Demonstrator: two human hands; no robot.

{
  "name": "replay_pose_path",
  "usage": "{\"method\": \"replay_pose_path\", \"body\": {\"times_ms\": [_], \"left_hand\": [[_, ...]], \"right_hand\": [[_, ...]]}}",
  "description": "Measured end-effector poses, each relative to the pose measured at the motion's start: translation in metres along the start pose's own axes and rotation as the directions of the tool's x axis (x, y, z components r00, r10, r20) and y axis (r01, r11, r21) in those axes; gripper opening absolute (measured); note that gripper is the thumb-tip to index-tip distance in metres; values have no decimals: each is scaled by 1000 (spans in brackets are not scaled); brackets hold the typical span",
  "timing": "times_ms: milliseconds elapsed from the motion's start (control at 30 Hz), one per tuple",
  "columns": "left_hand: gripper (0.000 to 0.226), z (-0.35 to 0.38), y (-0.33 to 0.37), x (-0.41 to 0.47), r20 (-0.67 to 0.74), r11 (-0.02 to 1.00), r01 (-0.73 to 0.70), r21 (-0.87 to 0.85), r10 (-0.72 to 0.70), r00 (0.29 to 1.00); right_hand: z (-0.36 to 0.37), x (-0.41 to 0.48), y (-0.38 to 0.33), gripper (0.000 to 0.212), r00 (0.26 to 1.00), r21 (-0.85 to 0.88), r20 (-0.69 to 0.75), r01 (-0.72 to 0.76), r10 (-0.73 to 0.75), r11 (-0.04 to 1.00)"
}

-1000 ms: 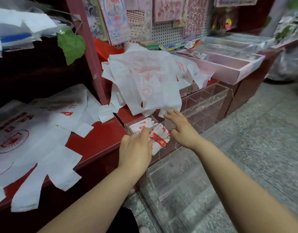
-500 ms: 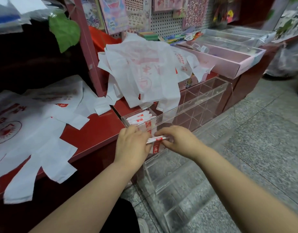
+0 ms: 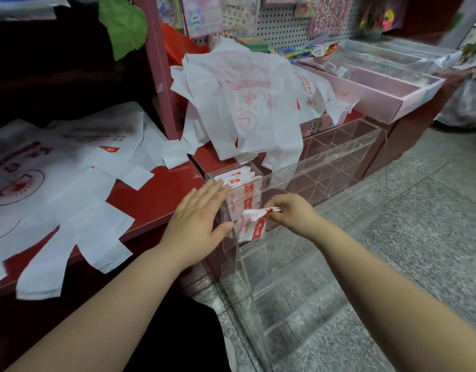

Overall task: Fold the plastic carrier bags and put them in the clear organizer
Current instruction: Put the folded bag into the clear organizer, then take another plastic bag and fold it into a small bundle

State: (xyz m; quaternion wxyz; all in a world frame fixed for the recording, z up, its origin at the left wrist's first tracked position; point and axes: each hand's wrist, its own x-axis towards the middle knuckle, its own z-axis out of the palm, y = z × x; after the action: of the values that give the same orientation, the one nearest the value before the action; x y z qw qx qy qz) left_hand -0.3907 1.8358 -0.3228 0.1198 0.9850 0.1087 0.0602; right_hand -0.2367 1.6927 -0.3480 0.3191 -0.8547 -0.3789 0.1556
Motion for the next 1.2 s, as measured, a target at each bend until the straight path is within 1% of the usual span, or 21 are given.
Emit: {"method": "replay_pose_path", "body": {"times_ms": [33,67,167,233,300,367,400,500,567,633,733,833,867,933,1000,1100,1200], "left_hand": [[68,-2,0,0,11,1000,3,-10,-3,1000],[68,-3,0,0,16,1000,7,-17,-7,1000],[68,-4,0,0,21,1000,5,-27,-4,1000],[68,-4,0,0,24,999,-1,-43,2,1000],[69,-4,0,0,26,998,-1,-61,3,1000],[70,-5,0,0,35,998,4,-61,-2,999],[71,-5,0,0,39,998,6,-61,-4,999],[72,-6,0,0,37,998,6,-61,-4,999],[73,-6,0,-1,30,998,6,-69,-4,1000],[73,-6,0,-1,26,998,9,-68,-7,1000],[69,-8,0,-3,-3,994,-5,-110,5,1000],[53,-7,-6,-16,-127,968,-5,-251,-28,992],[47,-8,-9,-25,-190,957,-15,-288,-41,981],[48,-15,-16,-46,-329,939,-39,-341,-80,941],[44,-23,-29,-67,-460,951,-46,-306,-105,882],[38,-42,-58,-100,-548,973,68,-222,-182,816],[40,-57,-97,-140,-593,947,246,-207,-321,738]], "right_hand": [[3,3,0,13,999,-129,14,32,-30,991],[6,4,-2,15,998,-220,33,62,-56,973],[10,2,-12,19,983,-413,153,155,-100,898],[11,1,-15,23,972,-496,230,167,-57,852],[9,1,-15,25,963,-464,268,112,18,879],[5,0,-16,28,956,-356,285,39,69,934],[4,0,-16,28,957,-327,281,21,76,945],[0,-3,-17,23,960,-330,271,20,74,944],[1,-5,-15,24,966,-341,250,25,65,940],[2,-6,-15,24,986,-313,164,14,39,950],[0,-11,-19,24,1000,-237,-11,4,-7,972],[-5,-24,-28,20,984,-180,-155,55,-84,982],[-6,-29,-34,19,974,-151,-194,85,-114,985],[-5,-36,-51,18,953,-101,-244,159,-180,982],[0,-38,-74,19,934,-48,-266,232,-236,972],[17,-33,-116,19,912,-18,-228,346,-341,938],[45,-23,-159,17,883,-31,-120,454,-454,890]]}}
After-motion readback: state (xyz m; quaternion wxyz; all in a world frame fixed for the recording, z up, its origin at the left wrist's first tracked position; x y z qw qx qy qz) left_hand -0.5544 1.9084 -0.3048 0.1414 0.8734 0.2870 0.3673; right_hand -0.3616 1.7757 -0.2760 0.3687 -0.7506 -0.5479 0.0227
